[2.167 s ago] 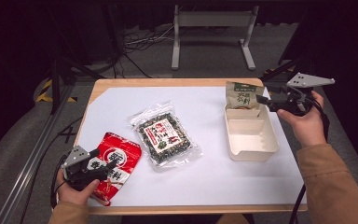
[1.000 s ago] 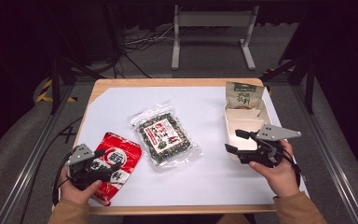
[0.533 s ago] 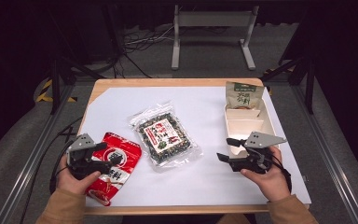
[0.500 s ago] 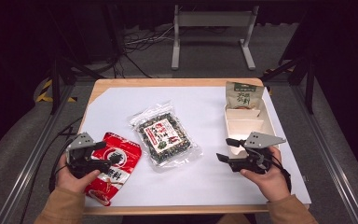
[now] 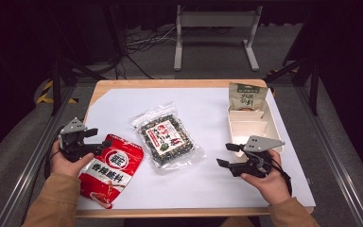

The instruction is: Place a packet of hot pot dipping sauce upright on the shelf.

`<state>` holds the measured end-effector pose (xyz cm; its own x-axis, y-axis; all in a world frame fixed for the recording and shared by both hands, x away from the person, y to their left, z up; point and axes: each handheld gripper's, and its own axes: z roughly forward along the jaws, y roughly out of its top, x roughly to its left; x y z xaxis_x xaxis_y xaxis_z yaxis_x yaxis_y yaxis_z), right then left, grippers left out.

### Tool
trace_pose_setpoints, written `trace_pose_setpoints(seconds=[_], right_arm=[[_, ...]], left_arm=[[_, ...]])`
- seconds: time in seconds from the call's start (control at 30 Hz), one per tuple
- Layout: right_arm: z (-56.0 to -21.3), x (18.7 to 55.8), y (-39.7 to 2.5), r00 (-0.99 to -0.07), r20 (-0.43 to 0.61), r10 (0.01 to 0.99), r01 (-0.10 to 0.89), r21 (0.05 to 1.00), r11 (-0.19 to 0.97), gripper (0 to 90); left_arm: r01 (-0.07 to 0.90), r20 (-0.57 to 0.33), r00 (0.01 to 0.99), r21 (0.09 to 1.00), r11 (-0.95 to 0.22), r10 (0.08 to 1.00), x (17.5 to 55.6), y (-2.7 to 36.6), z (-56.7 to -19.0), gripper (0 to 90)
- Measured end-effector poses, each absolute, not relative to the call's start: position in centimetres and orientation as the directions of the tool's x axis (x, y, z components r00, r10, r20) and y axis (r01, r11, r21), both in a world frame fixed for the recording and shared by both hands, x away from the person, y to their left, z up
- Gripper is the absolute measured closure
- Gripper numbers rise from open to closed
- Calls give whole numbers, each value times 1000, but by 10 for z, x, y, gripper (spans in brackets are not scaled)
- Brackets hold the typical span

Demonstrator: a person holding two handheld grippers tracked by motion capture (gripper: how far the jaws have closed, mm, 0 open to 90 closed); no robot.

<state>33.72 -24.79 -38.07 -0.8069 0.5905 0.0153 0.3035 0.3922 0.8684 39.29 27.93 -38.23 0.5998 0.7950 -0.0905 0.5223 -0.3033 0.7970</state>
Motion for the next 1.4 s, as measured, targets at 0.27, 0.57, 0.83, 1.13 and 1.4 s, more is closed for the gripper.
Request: trace_pose_setpoints(seconds=[0.27,0.57,0.83,1.13,1.4], right_arm=[[-385,337,-247,-809,20,587,309,864,397,341],[-390,337,-246,-811,28,584,318,860,400,331],[-392,337,-245,-819,39,572,314,865,391,326],[-391,336,-244,-831,34,555,290,879,380,325],[-392,334,-242,-839,21,543,271,882,385,320]], left_arm=[[558,-110,571,779,-286,814,415,284,-387,241],[558,-92,577,770,-309,812,437,281,-392,266],[596,-140,575,747,-296,806,453,284,-403,314],[665,-197,569,681,-306,798,463,280,-418,275],[697,-234,584,635,-333,777,467,277,-425,305]])
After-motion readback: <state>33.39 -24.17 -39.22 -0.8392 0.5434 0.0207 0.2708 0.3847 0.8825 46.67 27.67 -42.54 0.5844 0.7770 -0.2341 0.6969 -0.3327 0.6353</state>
